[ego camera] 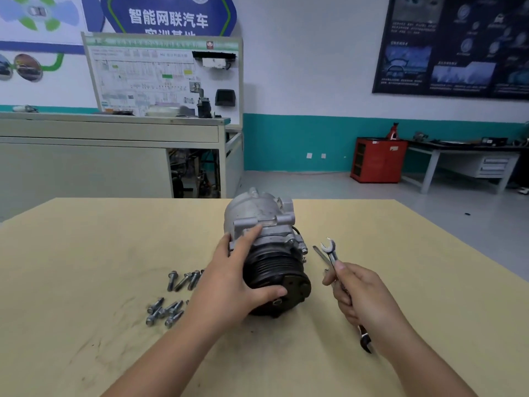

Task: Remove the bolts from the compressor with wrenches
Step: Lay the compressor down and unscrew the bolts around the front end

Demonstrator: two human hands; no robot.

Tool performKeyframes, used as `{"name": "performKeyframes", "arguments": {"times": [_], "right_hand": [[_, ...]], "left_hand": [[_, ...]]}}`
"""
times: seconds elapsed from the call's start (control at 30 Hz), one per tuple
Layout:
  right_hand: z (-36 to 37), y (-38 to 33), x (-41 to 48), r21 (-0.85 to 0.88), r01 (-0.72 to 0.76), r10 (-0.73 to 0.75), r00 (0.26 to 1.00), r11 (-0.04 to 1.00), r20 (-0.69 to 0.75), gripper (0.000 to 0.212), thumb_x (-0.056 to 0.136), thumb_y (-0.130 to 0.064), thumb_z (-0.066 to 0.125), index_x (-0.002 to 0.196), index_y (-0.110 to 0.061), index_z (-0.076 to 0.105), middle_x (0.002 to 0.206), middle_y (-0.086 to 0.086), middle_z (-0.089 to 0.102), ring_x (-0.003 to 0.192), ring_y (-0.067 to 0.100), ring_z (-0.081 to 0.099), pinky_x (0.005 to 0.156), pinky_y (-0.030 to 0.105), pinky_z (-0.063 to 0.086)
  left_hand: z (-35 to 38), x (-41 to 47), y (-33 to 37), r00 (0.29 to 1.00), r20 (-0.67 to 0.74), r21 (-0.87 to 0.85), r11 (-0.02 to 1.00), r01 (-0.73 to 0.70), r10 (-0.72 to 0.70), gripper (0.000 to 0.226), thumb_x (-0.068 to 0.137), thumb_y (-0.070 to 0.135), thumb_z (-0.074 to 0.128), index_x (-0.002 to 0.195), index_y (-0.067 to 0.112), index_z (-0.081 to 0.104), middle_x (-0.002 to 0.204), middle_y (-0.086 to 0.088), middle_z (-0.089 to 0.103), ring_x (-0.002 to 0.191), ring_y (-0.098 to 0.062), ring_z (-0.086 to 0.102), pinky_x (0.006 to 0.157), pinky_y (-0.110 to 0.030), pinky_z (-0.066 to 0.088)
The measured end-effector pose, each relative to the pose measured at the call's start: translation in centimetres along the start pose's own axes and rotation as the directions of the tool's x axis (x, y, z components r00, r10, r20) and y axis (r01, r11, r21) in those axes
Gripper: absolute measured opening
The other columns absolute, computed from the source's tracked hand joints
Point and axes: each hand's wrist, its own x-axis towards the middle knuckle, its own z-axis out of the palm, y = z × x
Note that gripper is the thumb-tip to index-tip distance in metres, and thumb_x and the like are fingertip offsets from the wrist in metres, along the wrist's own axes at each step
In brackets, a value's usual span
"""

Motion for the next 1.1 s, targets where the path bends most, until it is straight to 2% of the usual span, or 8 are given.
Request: {"name": "performKeyframes", "arguments": {"times": [0.17,0.3,0.37,0.47,0.7,0.87,1.03,1.1], "right_hand": [[0.3,0.2,0.5,-0.161,0.05,-0.035,0.995,0.986,0.099,0.042,0.1,-0.029,0.037,0.069,-0.009,0.056,0.048,-0.008,0.028,0.04,0.008,0.022,0.04,0.015,0.021],[0.4,0.4,1.1,-0.31,0.138,-0.105,0.987,0.941,0.12,0.041,0.099,-0.03,0.039,0.064,-0.014,0.055,0.05,-0.009,0.029,0.044,0.009,0.024,0.047,0.021,0.021],[0.2,0.5,1.3,-0.338,0.154,-0.12,0.985,0.928,0.12,0.041,0.097,-0.032,0.04,0.062,-0.017,0.055,0.049,-0.01,0.03,0.044,0.009,0.025,0.047,0.02,0.021],[0.1,0.6,1.3,-0.344,0.159,-0.122,0.984,0.925,0.129,0.041,0.097,-0.032,0.041,0.062,-0.017,0.055,0.049,-0.011,0.03,0.045,0.008,0.025,0.047,0.021,0.021],[0.2,0.9,1.2,-0.426,0.177,-0.144,0.984,0.887,0.109,0.036,0.096,-0.029,0.044,0.064,-0.016,0.056,0.052,-0.007,0.032,0.043,0.006,0.027,0.044,0.016,0.023],[-0.3,0.2,1.2,-0.55,0.223,-0.21,0.974,0.805,0.088,0.033,0.094,-0.03,0.047,0.063,-0.02,0.055,0.047,-0.01,0.038,0.046,0.006,0.034,0.047,0.019,0.028],[-0.7,-0.3,1.1,-0.631,0.257,-0.232,0.965,0.732,0.124,0.029,0.093,-0.033,0.046,0.068,-0.022,0.054,0.046,-0.011,0.04,0.042,0.008,0.034,0.041,0.018,0.027],[-0.8,-0.4,1.3,-0.658,0.259,-0.231,0.964,0.707,0.131,0.028,0.091,-0.038,0.044,0.068,-0.024,0.053,0.047,-0.01,0.041,0.041,0.009,0.033,0.039,0.018,0.022]], "left_hand": [[-1.7,0.7,-1.7,0.995,0.056,-0.11,0.991,-0.078,0.084,0.093,0.053,0.058,0.079,0.121,0.074,0.019,0.15,0.015,0.025,0.135,-0.005,0.03,0.104,-0.024,0.03],[-2.1,1.1,-2.8,0.99,0.108,-0.176,0.982,-0.074,0.094,0.095,0.05,0.062,0.075,0.129,0.068,0.023,0.15,0.017,0.024,0.138,-0.002,0.023,0.107,-0.035,0.034],[-1.8,1.0,-3.2,0.99,0.09,-0.19,0.978,-0.091,0.11,0.097,0.051,0.068,0.077,0.13,0.069,0.021,0.148,0.023,0.024,0.132,0.011,0.025,0.103,-0.028,0.036],[-1.3,0.6,-3.4,0.991,0.038,-0.217,0.969,-0.119,0.13,0.093,0.051,0.07,0.07,0.127,0.073,0.017,0.14,0.036,0.025,0.119,0.026,0.026,0.09,-0.006,0.031],[-0.7,0.0,-3.5,0.991,-0.016,-0.264,0.956,-0.13,0.131,0.088,0.059,0.056,0.073,0.123,0.076,0.016,0.125,0.054,0.026,0.115,0.029,0.029,0.087,0.009,0.024],[-0.6,-0.1,-3.5,0.992,-0.016,-0.251,0.96,-0.124,0.124,0.087,0.059,0.062,0.07,0.126,0.075,0.014,0.126,0.052,0.026,0.116,0.029,0.028,0.09,0.005,0.027],[-0.6,-0.2,-3.4,0.995,-0.012,-0.23,0.968,-0.096,0.096,0.089,0.054,0.074,0.061,0.128,0.073,0.013,0.141,0.035,0.027,0.122,0.024,0.028,0.103,-0.027,0.039],[-0.5,-0.2,-3.4,0.997,-0.005,-0.232,0.97,-0.078,0.079,0.09,0.053,0.075,0.061,0.129,0.073,0.013,0.147,0.027,0.026,0.13,0.013,0.029,0.107,-0.036,0.039]]}}
